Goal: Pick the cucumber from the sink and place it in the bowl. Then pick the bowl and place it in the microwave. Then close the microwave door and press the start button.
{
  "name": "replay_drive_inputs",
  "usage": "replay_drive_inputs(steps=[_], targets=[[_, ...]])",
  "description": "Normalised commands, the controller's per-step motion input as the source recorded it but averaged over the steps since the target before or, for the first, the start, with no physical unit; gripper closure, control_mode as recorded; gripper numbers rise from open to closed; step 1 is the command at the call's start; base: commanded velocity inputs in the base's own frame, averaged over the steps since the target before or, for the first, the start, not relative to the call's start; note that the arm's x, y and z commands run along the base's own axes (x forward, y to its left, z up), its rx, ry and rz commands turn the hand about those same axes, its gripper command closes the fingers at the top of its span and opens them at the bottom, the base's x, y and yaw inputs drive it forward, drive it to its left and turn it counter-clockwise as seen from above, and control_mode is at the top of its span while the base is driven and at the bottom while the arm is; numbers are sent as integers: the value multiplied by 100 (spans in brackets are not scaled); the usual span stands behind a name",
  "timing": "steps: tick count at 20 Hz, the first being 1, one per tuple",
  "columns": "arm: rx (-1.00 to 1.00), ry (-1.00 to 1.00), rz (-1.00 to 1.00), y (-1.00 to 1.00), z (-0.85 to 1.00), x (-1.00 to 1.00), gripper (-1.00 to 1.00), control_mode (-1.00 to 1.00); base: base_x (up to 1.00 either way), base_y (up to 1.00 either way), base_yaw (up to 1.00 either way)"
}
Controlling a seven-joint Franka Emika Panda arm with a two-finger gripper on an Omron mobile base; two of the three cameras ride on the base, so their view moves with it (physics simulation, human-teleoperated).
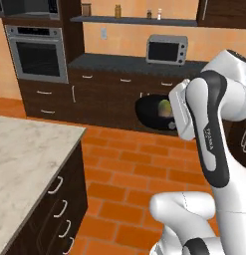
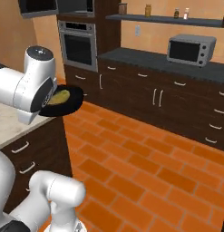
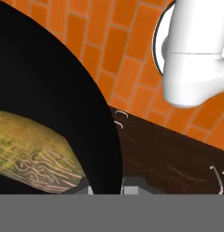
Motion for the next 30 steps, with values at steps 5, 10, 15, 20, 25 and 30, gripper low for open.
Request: replay_drive_inputs(steps=[5,10,15,20,25,30], targets=[[0,0,0,0,0,0,100,100,100,-43,-7],[0,0,0,0,0,0,100,100,100,-42,4],[0,0,0,0,0,0,100,100,100,-52,15],[0,0,0,0,0,0,100,100,100,-38,30],[0,0,0,0,0,0,100,100,100,-29,40],[0,0,0,0,0,0,100,100,100,-14,57]])
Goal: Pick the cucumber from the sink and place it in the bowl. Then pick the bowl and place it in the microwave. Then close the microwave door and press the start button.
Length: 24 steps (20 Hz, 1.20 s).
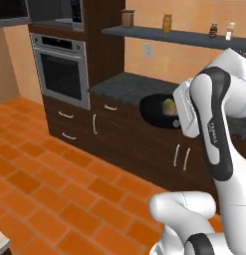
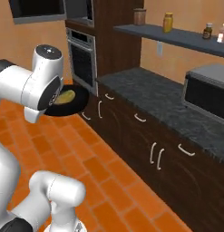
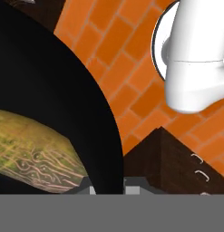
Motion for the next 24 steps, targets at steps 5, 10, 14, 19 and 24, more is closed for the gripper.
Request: replay_drive_inputs(steps=[5,10,14,19,24], targets=[[0,0,0,0,0,0,100,100,100,-12,61],[0,0,0,0,0,0,100,100,100,-18,54],[0,0,0,0,0,0,100,100,100,-4,46],[0,0,0,0,0,0,100,100,100,-2,24],[0,0,0,0,0,0,100,100,100,0,17]])
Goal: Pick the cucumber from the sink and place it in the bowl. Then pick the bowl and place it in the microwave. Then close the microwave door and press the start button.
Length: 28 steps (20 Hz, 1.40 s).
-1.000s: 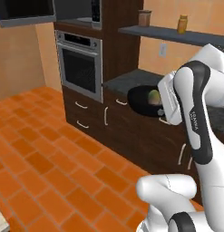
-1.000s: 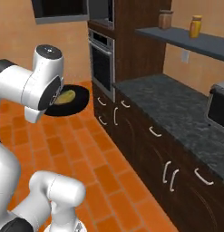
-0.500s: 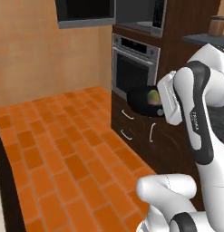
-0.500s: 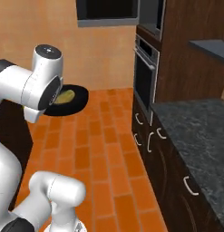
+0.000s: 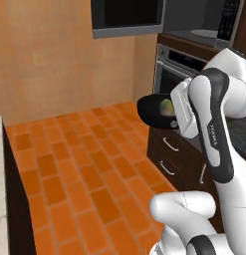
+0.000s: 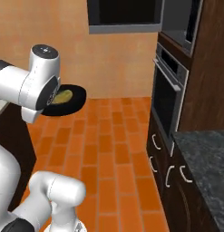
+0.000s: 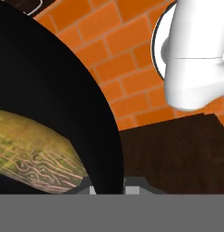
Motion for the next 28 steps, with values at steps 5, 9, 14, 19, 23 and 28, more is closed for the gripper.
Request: replay_drive_inputs(steps=[5,9,14,19,23,28], targets=[[0,0,0,0,0,0,100,100,100,0,1],[0,0,0,0,0,0,100,100,100,-1,-9],[0,0,0,0,0,0,100,100,90,-61,-17],[0,0,0,0,0,0,100,100,55,-55,-26],[0,0,0,0,0,0,100,100,43,-11,-30],[0,0,0,0,0,0,100,100,44,1,-40]])
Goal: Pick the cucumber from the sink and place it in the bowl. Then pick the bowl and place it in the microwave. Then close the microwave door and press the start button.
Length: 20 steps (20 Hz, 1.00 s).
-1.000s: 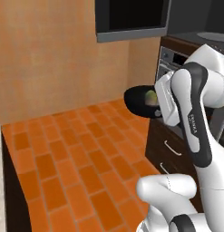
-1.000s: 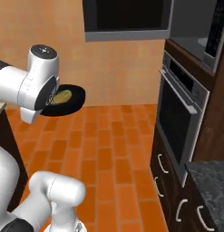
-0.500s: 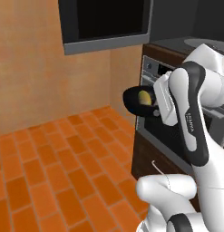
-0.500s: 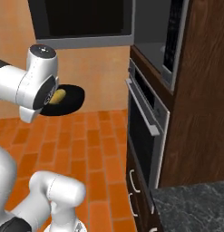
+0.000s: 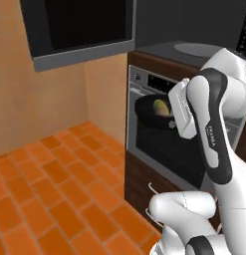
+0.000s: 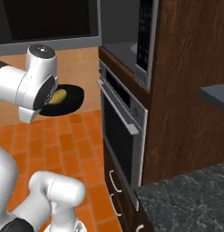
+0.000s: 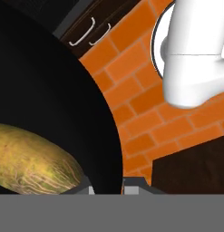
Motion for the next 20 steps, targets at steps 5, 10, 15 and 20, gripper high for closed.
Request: replay_drive_inputs(steps=[5,10,15,20], targets=[[0,0,0,0,0,0,100,100,41,11,-44],[0,0,0,0,0,0,100,100,29,59,-37],[0,0,0,0,0,0,100,100,0,48,-30],[0,0,0,0,0,0,100,100,3,52,-29]])
